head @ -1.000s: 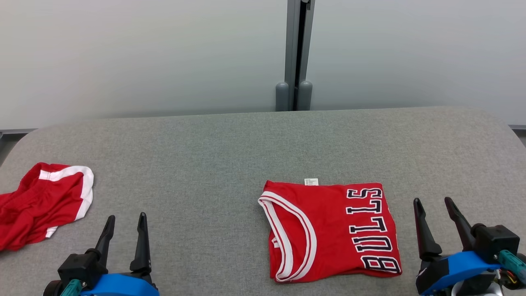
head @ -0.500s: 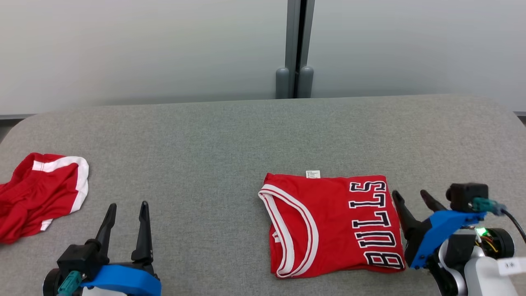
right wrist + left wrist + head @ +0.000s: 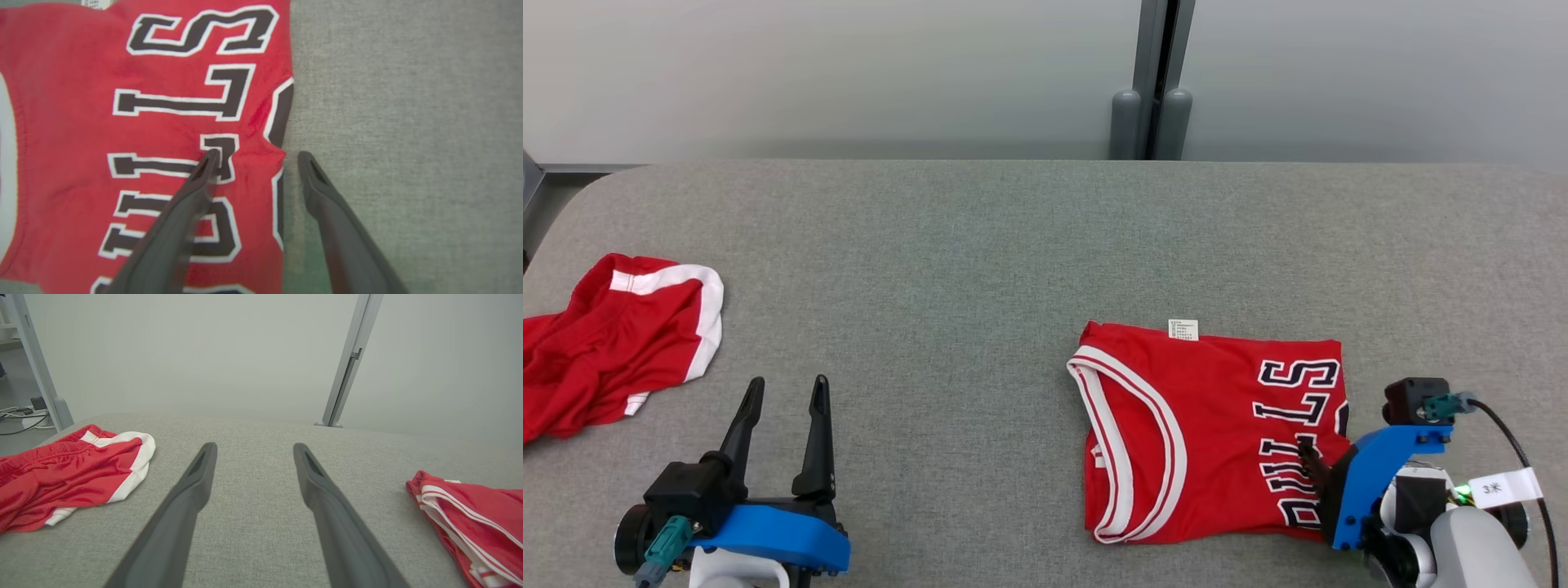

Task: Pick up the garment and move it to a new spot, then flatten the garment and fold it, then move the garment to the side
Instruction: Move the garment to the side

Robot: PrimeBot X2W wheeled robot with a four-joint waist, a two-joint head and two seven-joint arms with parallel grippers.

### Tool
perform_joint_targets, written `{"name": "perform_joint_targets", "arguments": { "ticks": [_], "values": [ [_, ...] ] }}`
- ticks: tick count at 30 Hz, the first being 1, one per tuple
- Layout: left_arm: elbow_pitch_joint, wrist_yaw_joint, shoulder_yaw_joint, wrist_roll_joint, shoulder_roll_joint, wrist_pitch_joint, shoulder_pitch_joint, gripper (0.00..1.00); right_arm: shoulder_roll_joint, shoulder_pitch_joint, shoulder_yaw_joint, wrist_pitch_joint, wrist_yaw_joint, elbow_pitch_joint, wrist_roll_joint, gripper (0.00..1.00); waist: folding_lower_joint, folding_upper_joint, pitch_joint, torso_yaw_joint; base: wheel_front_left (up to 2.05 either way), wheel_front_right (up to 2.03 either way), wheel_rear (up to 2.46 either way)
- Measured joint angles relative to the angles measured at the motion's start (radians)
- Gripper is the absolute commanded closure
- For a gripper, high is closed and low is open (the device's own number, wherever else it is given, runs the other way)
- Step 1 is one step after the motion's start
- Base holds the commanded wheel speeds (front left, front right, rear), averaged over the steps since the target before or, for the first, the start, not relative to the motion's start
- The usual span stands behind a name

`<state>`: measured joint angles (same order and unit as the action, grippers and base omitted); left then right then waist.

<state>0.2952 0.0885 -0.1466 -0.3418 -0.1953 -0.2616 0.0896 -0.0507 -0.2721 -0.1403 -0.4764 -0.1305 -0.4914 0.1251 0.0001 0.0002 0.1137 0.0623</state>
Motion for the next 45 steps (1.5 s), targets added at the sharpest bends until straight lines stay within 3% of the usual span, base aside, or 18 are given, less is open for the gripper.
{"name": "perform_joint_targets", "arguments": {
  "ticks": [4, 6, 15, 25, 37, 45],
  "values": [
    [0.001, 0.0, 0.0, 0.0, 0.0, 0.0, 0.008, 0.0, -0.008, -0.015, 0.048, -0.028, 0.001, -0.032, 0.03, 0.0, -0.0001, -0.0001, 0.011, 0.008, 0.0, 0.0, 0.0],
    [0.001, 0.001, 0.0, 0.0, 0.001, 0.0, 0.011, 0.0, -0.027, -0.022, 0.074, -0.036, 0.001, -0.038, 0.04, 1.0, -0.0002, -0.0002, 0.016, 0.009, 0.0, 0.0, 0.0],
    [-0.011, 0.009, 0.002, 0.008, 0.009, 0.0, 0.038, 0.0, -0.156, -0.1, 0.225, -0.034, -0.001, -0.014, 0.038, 1.0, -0.0001, 0.0, 0.069, -0.002, 0.0, 0.0, 0.0],
    [-0.102, 0.017, 0.03, 0.026, 0.008, 0.0, 0.12, 0.0, -0.351, -0.421, 0.353, 0.08, -0.001, 0.007, 0.027, 1.0, 0.0003, 0.0001, 0.224, -0.082, 0.0, 0.0, 0.0],
    [-0.168, 0.026, 0.016, 0.046, -0.008, 0.0, 0.265, 0.0, -0.52, -0.67, 0.236, 0.264, -0.001, -0.11, -0.091, 1.0, 0.0, 0.0, 0.408, -0.172, 0.0, 0.0, 0.0],
    [-0.21, 0.028, -0.01, 0.07, -0.047, 0.016, 0.343, 0.0, -0.533, -0.704, 0.083, 0.347, -0.001, -0.17, -0.199, 1.0, 0.0, 0.0, 0.481, -0.183, 0.0, 0.0, 0.0]
  ]
}}
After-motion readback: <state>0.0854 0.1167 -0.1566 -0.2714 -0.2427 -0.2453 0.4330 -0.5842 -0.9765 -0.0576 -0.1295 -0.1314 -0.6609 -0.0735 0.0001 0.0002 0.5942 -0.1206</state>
